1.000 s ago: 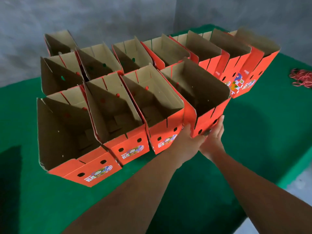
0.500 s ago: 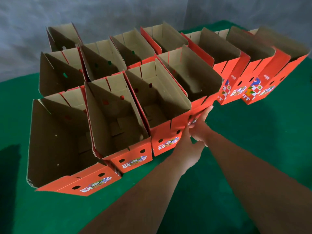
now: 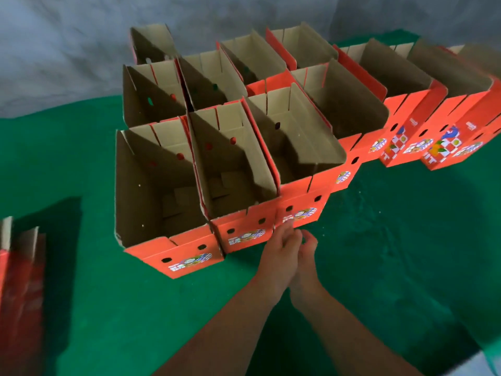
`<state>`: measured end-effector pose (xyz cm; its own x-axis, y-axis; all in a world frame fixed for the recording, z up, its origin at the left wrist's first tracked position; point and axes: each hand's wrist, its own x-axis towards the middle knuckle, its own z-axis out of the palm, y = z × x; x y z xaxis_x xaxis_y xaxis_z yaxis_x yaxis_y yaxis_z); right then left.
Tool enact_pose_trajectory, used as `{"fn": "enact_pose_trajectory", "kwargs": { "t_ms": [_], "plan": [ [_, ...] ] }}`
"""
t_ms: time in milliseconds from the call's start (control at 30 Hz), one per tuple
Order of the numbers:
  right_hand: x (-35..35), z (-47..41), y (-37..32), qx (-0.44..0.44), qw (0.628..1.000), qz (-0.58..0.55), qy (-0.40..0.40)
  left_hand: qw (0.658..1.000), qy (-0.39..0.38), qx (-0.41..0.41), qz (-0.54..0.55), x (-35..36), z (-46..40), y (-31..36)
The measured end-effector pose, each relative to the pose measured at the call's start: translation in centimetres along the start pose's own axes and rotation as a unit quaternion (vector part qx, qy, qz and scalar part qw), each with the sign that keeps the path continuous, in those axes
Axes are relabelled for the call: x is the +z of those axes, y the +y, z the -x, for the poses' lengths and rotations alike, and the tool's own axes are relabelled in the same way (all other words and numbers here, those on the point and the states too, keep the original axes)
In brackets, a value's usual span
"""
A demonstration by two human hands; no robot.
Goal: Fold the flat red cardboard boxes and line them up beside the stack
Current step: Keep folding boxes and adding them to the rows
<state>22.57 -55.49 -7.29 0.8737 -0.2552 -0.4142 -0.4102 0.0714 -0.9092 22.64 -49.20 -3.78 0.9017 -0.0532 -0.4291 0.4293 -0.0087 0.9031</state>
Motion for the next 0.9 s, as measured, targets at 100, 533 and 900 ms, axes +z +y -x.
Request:
{"fn": "enact_pose_trajectory", "kwargs": {
  "t_ms": [100,533,900],
  "plan": [
    [4.0,5.8,2.4,-0.081,0.987,0.1,-0.094,0.998,0.069,0.009,-0.006,-5.0,4.4,-3.0],
    [28.8,21.6,4.4,0.011,0.935,0.103,-0.339,0.926,0.355,0.095,0.081,-30.7,18.0,-6.2],
    [40.1,27.7,5.8,0.022,0.906,0.257,-0.336,0.917,0.388,0.014,-0.087,-46.4,20.6,-10.2]
  ]
}}
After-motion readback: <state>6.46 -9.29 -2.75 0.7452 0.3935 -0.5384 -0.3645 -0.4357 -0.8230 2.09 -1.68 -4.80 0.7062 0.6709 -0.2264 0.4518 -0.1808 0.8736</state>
